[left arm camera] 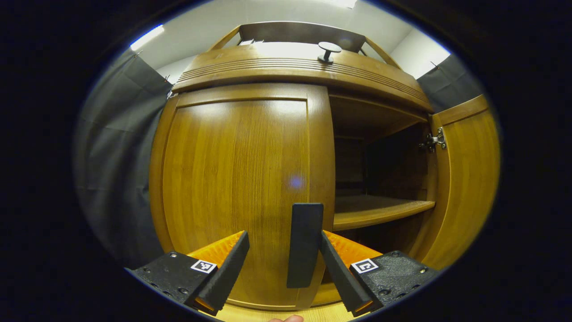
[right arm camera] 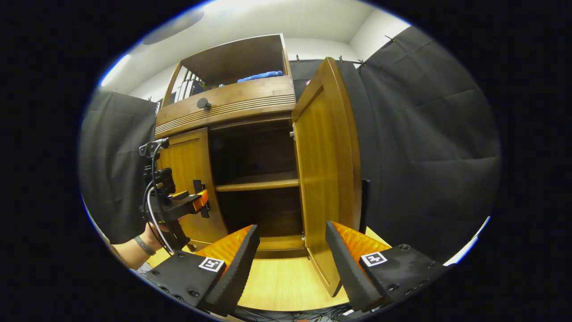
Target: Open the right door of the double-door shoe cabinet with the right hand, and open the left door with the left hand.
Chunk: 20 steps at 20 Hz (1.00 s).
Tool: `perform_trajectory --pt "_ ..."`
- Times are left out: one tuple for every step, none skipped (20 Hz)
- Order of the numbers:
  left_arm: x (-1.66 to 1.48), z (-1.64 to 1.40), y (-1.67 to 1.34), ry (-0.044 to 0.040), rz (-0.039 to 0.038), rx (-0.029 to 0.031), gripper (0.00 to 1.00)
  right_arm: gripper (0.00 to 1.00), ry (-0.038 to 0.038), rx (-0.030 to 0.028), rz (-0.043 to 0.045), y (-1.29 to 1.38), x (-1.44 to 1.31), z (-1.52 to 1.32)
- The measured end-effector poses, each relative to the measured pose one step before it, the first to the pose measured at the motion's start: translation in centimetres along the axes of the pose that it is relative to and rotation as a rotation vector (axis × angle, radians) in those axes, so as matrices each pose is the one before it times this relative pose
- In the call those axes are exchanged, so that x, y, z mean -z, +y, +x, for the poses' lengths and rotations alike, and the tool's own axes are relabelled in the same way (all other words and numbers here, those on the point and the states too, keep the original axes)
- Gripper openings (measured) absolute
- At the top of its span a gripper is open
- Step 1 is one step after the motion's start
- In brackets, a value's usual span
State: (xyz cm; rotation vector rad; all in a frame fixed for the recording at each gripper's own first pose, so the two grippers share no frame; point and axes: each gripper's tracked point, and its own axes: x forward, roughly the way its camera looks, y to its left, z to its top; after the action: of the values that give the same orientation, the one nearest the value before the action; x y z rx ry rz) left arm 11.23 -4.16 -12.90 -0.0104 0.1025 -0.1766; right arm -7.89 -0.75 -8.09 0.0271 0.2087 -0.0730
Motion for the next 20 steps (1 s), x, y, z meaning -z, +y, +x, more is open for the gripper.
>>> perform_trajectory --pt "0.073 0.306 0.078 0.00898 0.00217 -0.00565 0.92 0.85 0.00391 0.00011 0.00233 0.084 0.14 0.145" --pt "0.269 0.127 0.008 0.00775 0.00251 -0.00578 0.92 0.96 0.00089 0.00174 0.00268 0.04 -0.07 0.161" --pt "-0.041 -0.005 -0.026 0.00554 -0.00262 0.00073 0.92 0.96 0.00072 0.00188 0.00182 -0.026 0.051 0.118" --pt "-0.187 -0.119 -0.566 -0.00682 -0.01426 0.02687 0.92 0.96 0.003 0.00202 0.00085 -0.085 0.136 0.041" --pt "0.149 0.102 -0.533 0.00328 -0.01064 0.01953 0.86 0.96 0.00341 0.00221 -0.00109 0.012 0.07 0.082" --pt "0.012 0.069 -0.398 -0.00317 -0.00351 0.01828 0.8 0.85 0.00409 0.0009 -0.00032 -0.003 0.122 0.178" --pt "0.003 0.099 -0.538 -0.00507 -0.00205 0.02307 0.68 0.96 0.00465 -0.00141 -0.00047 0.087 0.154 0.227" --pt "0.124 -0.273 -0.305 0.00214 -0.00008 0.00226 0.6 0.85 0.00316 -0.00071 -0.00177 -0.01 0.007 0.058" --pt "-0.023 0.614 -0.08 -0.00554 0.00853 -0.01004 0.53 0.85 -0.00055 0.0014 -0.00259 0.016 -0.031 0.071" --pt "0.1 -0.535 -0.148 0.00506 0.0006 0.00027 0.45 0.85 -0.00535 0.00131 -0.00314 0.047 -0.203 0.095" --pt "-0.026 -0.02 0.04 0.00678 -0.00599 0.00329 0.37 0.84 -0.00834 0.00052 -0.00385 0.087 -0.26 0.091" --pt "0.01 -0.035 0.004 0.01268 -0.00413 0.004 0.29 0.85 -0.00658 -0.00049 -0.00536 0.016 -0.16 0.05" --pt "-0.027 -0.229 0.05 0.01513 -0.00446 -0.00187 0.29 0.85 -0.00488 -0.00413 -0.00599 0.155 -0.102 0.185" --pt "-0.347 -0.417 0.078 0.00515 0.00104 -0.00233 0.29 0.85 -0.00564 -0.00676 -0.00472 0.392 -0.101 0.046" --pt "-0.227 -0.772 0.126 0.00244 0.00991 0.00139 0.29 0.85 -0.00539 -0.00731 -0.00447 0.313 -0.074 0.161" --pt "0.154 -1.283 0.048 0.00289 0.00609 0.00239 0.29 0.96 -0.00356 -0.00537 -0.00389 0.111 -0.068 -0.126" --pt "-0.026 -1.024 0.138 0.01179 -0.00064 0.00245 0.3 0.84 -0.00086 -0.00316 -0.00084 0.093 0.011 0.19" --pt "-0.113 -0.615 0.258 0.02108 -0.00564 -0.00356 0.3 0.96 -0.00144 -0.00685 0.00412 0.075 0.04 0.313" --pt "-0.144 -0.716 0.356 0.01547 -0.00817 -0.00595 0.3 0.96 -0.0024 -0.01148 0.00757 0.305 -0.01 0.27" --pt "0.09 -1.06 0.169 0.0096 -0.0085 -0.00471 0.3 0.96 -0.00451 -0.01388 0.00819 0.557 -0.046 0.046"
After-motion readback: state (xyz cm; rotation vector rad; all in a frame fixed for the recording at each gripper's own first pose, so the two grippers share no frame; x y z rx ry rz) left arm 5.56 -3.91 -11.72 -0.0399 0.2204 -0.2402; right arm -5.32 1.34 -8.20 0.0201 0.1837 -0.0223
